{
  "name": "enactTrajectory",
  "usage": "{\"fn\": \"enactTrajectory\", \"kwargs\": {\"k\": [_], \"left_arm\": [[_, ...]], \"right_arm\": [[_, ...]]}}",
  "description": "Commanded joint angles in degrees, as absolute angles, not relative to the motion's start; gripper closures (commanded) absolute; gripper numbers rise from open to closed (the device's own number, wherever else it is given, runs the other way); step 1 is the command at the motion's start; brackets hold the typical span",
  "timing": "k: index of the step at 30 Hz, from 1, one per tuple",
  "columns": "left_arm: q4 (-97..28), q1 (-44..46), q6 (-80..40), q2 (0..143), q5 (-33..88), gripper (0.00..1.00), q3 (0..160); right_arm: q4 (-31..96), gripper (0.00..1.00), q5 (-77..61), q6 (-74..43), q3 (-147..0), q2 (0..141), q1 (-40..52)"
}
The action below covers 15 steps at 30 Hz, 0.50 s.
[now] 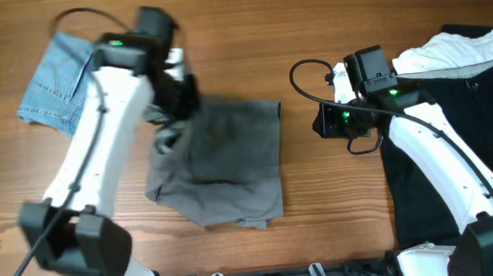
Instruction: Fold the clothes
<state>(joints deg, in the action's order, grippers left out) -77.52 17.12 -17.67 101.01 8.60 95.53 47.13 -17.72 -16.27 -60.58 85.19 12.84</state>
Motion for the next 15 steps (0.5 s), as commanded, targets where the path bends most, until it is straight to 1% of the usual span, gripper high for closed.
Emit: {"fn": "enactTrajectory", "kwargs": {"k": [1,2,3,4,5,8,9,10,11,12,15], "left_arm": [[-75.7,27.6,-23.5,107.6,9.3,0.96,95.5],[-74.9,30.0,-24.5,109.8,9.3,0.95,95.2],[-73.4,33.3,-26.5,113.7,9.3,0.84,94.7],[-72.9,34.7,-28.1,115.9,9.4,0.8,94.7],[-72.6,35.6,-29.6,117.3,9.8,0.78,94.7],[-72.6,37.3,-29.6,118.9,11.5,0.78,94.7],[-72.6,37.9,-29.6,118.9,11.5,0.61,94.7],[-73.2,38.2,-29.0,118.9,11.5,0.58,94.7],[-74.2,38.1,-28.8,118.9,11.5,0.62,94.7],[-75.6,37.9,-28.7,118.7,11.5,0.62,94.9],[-83.4,34.1,-22.3,117.3,11.1,0.61,98.5]], "right_arm": [[47.0,0.74,-16.1,-16.7,-61.2,84.8,12.9],[47.0,0.74,-16.1,-16.7,-61.2,84.8,12.9],[47.0,0.74,-16.1,-16.7,-61.2,84.8,12.9],[47.1,0.73,-16.1,-16.7,-61.2,84.8,12.9],[47.2,0.73,-16.1,-16.7,-61.2,84.8,12.9],[47.2,0.73,-16.1,-16.7,-61.2,84.8,12.9],[47.2,0.73,-16.1,-16.7,-61.2,84.8,12.9],[47.2,0.73,-16.0,-16.7,-61.2,84.8,12.9],[47.2,0.72,-16.0,-16.7,-61.2,84.8,12.9],[47.3,0.72,-16.1,-16.7,-61.2,84.8,12.9],[47.4,0.72,-16.1,-16.5,-61.2,84.8,12.9]]}}
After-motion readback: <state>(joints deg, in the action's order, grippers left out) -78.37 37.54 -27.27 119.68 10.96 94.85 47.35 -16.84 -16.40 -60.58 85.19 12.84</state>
